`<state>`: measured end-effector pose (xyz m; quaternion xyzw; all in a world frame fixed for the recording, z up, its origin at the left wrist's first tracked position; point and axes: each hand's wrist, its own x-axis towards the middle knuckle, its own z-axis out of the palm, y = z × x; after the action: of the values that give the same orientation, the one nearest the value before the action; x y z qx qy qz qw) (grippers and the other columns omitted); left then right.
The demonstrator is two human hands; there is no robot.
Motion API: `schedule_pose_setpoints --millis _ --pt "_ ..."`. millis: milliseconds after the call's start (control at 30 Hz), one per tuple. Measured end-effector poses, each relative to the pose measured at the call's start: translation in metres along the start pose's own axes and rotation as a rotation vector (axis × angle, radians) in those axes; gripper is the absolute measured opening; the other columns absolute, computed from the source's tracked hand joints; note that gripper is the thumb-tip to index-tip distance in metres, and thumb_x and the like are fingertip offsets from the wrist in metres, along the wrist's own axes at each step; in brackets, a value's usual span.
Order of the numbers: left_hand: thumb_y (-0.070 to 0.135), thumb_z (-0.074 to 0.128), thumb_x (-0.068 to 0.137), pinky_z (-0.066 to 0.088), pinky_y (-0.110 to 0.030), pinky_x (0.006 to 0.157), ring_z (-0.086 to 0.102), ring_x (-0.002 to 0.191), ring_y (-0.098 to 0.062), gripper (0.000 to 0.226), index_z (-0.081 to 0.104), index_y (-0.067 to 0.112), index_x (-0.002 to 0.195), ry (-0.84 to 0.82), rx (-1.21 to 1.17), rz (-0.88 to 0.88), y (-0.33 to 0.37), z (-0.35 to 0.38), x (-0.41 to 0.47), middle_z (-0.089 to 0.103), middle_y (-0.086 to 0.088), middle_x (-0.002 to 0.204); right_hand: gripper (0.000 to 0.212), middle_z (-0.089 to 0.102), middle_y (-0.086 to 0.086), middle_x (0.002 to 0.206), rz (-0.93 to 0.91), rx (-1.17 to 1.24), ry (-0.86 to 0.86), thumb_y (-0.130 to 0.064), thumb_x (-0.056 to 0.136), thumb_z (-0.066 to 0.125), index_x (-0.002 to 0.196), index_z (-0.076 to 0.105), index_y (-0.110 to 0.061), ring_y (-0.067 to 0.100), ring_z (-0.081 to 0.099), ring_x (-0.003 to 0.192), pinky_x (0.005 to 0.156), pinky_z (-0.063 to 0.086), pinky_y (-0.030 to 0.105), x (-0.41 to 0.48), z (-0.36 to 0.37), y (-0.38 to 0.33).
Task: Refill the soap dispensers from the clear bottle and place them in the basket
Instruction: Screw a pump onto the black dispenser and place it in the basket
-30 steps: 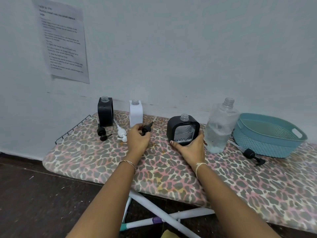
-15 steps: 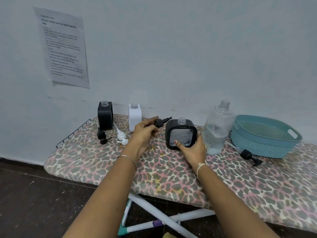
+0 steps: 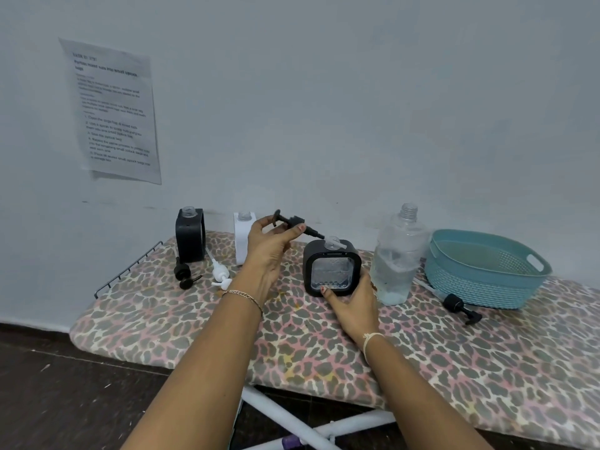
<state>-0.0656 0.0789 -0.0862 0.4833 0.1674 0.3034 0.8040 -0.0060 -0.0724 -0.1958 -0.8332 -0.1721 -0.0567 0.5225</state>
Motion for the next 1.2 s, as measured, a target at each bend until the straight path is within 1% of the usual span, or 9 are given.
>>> schedule_pose_setpoints --millis 67,167,267,367,467,633,867,1033,1200 --pt "-0.005 0.078 0.071 0.040 -0.021 0.062 0.062 0.089 -0.019 0.055 0.053 0.004 0.119 0.002 0.007 0.017 0.003 0.004 0.004 0.069 -0.020 0.111 0.075 0.051 0.006 0.131 -0.004 -0.039 0.015 -0.037 0.076 0.078 0.134 0.037 -0.013 0.023 0.049 0.122 0.102 0.042 0.039 -0.001 0.001 0.001" --pt "0.002 0.079 0.073 0.039 -0.022 0.065 0.062 0.091 -0.015 0.034 0.062 0.011 0.100 0.014 0.035 0.074 0.007 0.010 0.011 0.070 -0.014 0.108 0.078 0.051 0.006 0.132 0.004 -0.055 0.025 -0.041 0.075 0.077 0.135 0.036 -0.014 0.023 0.049 0.123 0.102 0.043 0.041 -0.001 0.001 0.003" --pt "0.006 0.078 0.077 0.043 -0.020 0.067 0.062 0.091 -0.010 0.023 0.064 0.015 0.093 0.008 0.065 0.166 0.009 0.014 0.018 0.069 -0.005 0.103 0.073 0.053 0.005 0.130 0.004 -0.043 0.028 -0.041 0.075 0.077 0.132 0.038 -0.015 0.022 0.050 0.121 0.102 0.043 0.038 0.000 0.000 0.004" --pt "0.011 0.078 0.078 0.052 -0.023 0.080 0.064 0.093 -0.008 0.020 0.068 0.012 0.096 0.005 0.116 0.255 0.011 0.019 0.021 0.070 0.001 0.100 0.069 0.054 0.003 0.127 -0.006 -0.029 0.034 -0.038 0.076 0.077 0.130 0.040 -0.015 0.021 0.051 0.119 0.099 0.042 0.033 0.000 -0.001 0.003" --pt "0.016 0.078 0.079 0.054 -0.029 0.088 0.066 0.094 -0.008 0.031 0.067 0.004 0.106 0.016 0.146 0.300 0.012 0.024 0.022 0.071 0.000 0.102 0.070 0.055 0.003 0.128 -0.008 -0.019 0.042 -0.037 0.076 0.078 0.131 0.040 -0.015 0.020 0.052 0.119 0.100 0.043 0.034 0.000 -0.002 0.003" --pt "0.015 0.072 0.085 0.053 -0.027 0.087 0.067 0.079 -0.004 0.029 0.066 0.004 0.112 0.005 0.266 0.370 0.009 0.038 0.024 0.069 -0.001 0.103 0.068 0.055 0.003 0.125 -0.020 -0.003 0.059 -0.036 0.076 0.078 0.129 0.041 -0.015 0.019 0.052 0.117 0.098 0.042 0.031 -0.001 -0.003 0.003" --pt "0.016 0.068 0.088 0.051 -0.025 0.088 0.068 0.093 -0.015 0.029 0.063 0.009 0.116 -0.061 0.476 0.385 -0.002 0.051 0.026 0.068 0.000 0.106 0.067 0.055 -0.001 0.124 -0.010 0.019 0.065 -0.037 0.075 0.078 0.129 0.042 -0.017 0.017 0.052 0.117 0.100 0.044 0.035 0.000 -0.001 0.005" --pt "0.017 0.071 0.086 0.048 -0.009 0.071 0.066 0.090 -0.010 0.031 0.064 0.011 0.115 -0.150 0.627 0.329 -0.019 0.053 0.019 0.069 0.004 0.099 0.068 0.055 -0.001 0.126 -0.011 0.035 0.071 -0.036 0.075 0.078 0.130 0.042 -0.018 0.016 0.052 0.118 0.101 0.044 0.035 0.000 0.000 0.006" --pt "0.020 0.072 0.084 0.052 -0.013 0.070 0.066 0.080 -0.002 0.029 0.066 0.014 0.112 -0.166 0.736 0.278 -0.033 0.046 0.014 0.072 -0.002 0.096 0.069 0.055 -0.001 0.124 -0.021 0.027 0.076 -0.036 0.075 0.078 0.130 0.042 -0.018 0.015 0.052 0.117 0.100 0.044 0.033 0.001 0.001 0.007"
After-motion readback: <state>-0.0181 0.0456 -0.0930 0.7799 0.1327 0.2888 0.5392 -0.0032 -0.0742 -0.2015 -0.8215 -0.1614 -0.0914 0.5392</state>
